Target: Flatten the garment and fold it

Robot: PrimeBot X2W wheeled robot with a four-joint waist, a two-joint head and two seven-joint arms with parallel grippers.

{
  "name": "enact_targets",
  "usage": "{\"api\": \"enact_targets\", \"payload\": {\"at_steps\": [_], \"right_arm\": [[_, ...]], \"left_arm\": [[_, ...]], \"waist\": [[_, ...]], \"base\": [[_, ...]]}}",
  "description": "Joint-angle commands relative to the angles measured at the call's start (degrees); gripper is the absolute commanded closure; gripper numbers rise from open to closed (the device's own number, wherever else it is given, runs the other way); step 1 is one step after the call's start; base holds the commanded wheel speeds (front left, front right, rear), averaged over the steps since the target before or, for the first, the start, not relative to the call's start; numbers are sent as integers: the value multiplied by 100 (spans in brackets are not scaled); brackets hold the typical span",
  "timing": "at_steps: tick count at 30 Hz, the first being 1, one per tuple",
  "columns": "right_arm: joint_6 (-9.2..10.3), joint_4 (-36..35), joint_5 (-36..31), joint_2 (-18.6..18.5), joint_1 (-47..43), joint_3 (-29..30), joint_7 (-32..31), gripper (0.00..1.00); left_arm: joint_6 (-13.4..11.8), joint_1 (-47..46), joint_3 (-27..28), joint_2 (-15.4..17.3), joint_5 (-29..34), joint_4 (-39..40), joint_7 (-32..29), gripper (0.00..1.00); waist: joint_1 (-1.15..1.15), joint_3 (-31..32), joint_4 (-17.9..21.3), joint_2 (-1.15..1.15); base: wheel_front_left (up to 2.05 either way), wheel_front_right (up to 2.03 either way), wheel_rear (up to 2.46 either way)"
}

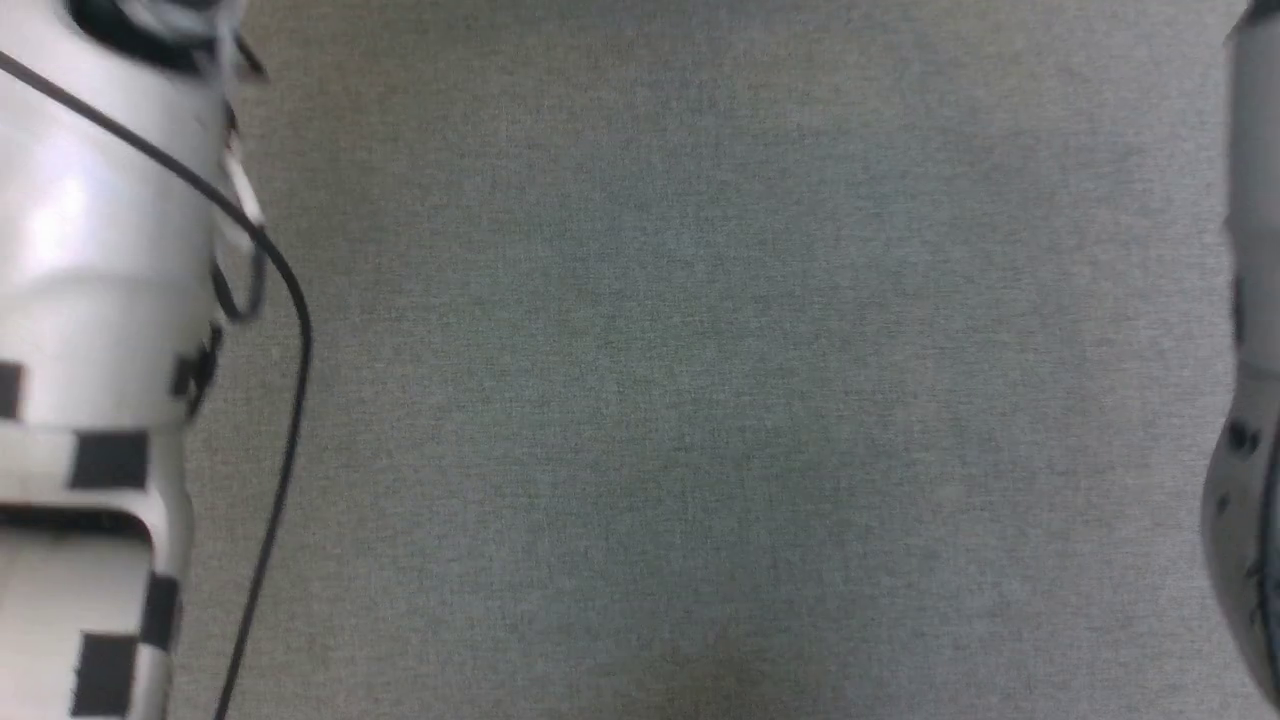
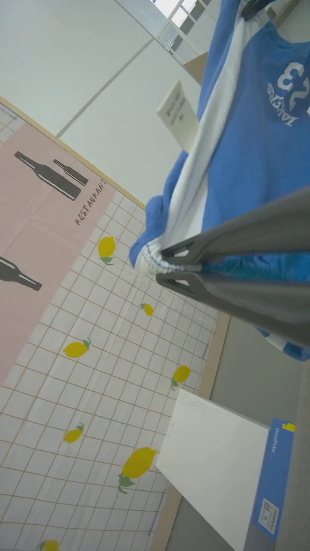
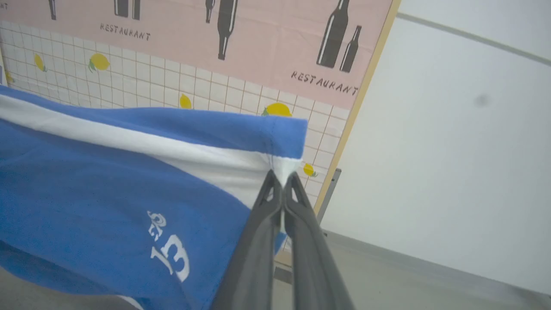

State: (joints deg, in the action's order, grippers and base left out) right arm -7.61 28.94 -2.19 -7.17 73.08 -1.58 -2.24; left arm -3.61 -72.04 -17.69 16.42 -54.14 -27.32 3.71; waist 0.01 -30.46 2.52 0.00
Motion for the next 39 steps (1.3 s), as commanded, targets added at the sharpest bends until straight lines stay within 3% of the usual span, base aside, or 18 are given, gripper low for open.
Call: {"api": "enact_targets", "payload": {"at_steps": [1, 6, 12, 25, 33, 39], "right_arm": [[12, 47, 125, 7, -324, -29, 108, 100], [12, -144, 599, -13, -1374, -39, 257, 100], [12, -957, 1010, -91, -3089, -10, -22, 100], [12, -2733, 1043, 161, -6369, 184, -1210, 100], [12, -3718, 897, 134, -7838, 278, -1946, 100], [12, -4099, 891, 168, -8440, 423, -2249, 100]], "left_arm": [[83, 332, -101, 77, 147, -70, 32, 100], [211, 1343, -423, 93, 254, -104, 114, 100], [135, 2720, -715, 132, 289, 123, 178, 100], [-561, 5406, -1235, 440, 303, 1390, -55, 100], [-1093, 6702, -1480, 742, 274, 2341, -347, 100], [-1424, 7322, -1572, 862, 241, 2794, -463, 100]], "waist": [[-1, -7, -13, 0], [-1, 265, -33, 0], [-1, 706, -59, 0], [-1, 1558, 19, 0], [-1, 1865, -18, 0], [-1, 1946, -50, 0]], "base": [[0, 0, 0], [0, 0, 0], [0, 0, 0], [0, 0, 0], [0, 0, 0], [0, 0, 0]]}}
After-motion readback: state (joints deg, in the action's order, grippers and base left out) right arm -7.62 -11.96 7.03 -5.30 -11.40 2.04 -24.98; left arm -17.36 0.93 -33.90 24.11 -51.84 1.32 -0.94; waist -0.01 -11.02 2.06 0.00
